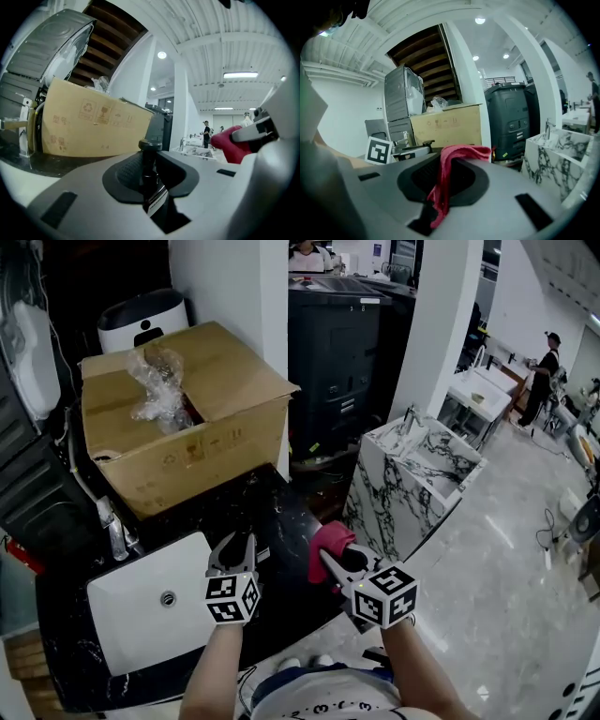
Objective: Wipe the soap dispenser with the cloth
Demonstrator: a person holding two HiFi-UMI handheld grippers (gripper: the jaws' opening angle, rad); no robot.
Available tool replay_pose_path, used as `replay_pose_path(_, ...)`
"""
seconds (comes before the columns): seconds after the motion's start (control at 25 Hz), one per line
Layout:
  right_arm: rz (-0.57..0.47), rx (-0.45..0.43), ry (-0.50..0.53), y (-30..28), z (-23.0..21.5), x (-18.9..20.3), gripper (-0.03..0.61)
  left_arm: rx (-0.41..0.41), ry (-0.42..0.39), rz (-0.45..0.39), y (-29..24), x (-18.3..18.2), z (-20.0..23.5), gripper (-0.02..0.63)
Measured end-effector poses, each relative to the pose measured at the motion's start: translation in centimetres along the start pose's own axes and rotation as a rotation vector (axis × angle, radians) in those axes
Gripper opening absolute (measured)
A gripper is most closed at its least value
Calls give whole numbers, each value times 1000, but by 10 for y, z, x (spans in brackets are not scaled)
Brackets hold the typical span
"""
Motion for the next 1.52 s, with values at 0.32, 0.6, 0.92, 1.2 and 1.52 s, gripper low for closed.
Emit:
replay_pose_path(0.32, -6, -13, 21, 3, -4, -2, 52, -33, -110, 64, 6, 8, -5, 264)
replay_pose_path(0.6, -54, -51, 45, 3, -6, -14, 52, -81, -115, -13, 49, -26, 5, 302)
replay_pose_path(0.92, -107, -124, 68, -1, -8, -30, 52, -217, -140, -68, 95, -59, 15, 43)
replay_pose_path(1.2, -176, -163, 89, -1, -11, -44, 52, -290, -182, -112, 124, -87, 6, 12)
replay_pose_path(1.52, -307, -130, 322, 19, 14, -73, 52, -330, -262, -164, 152, -111, 2, 12)
Point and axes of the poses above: the fingertips, and each gripper's own axes: y backward along the fingers, z to its left, x out of its underside, the point moved 4 cm from there along y, backward along the fingers, and after that the axes turned 15 degrees about -z, right-handed, at the moved point
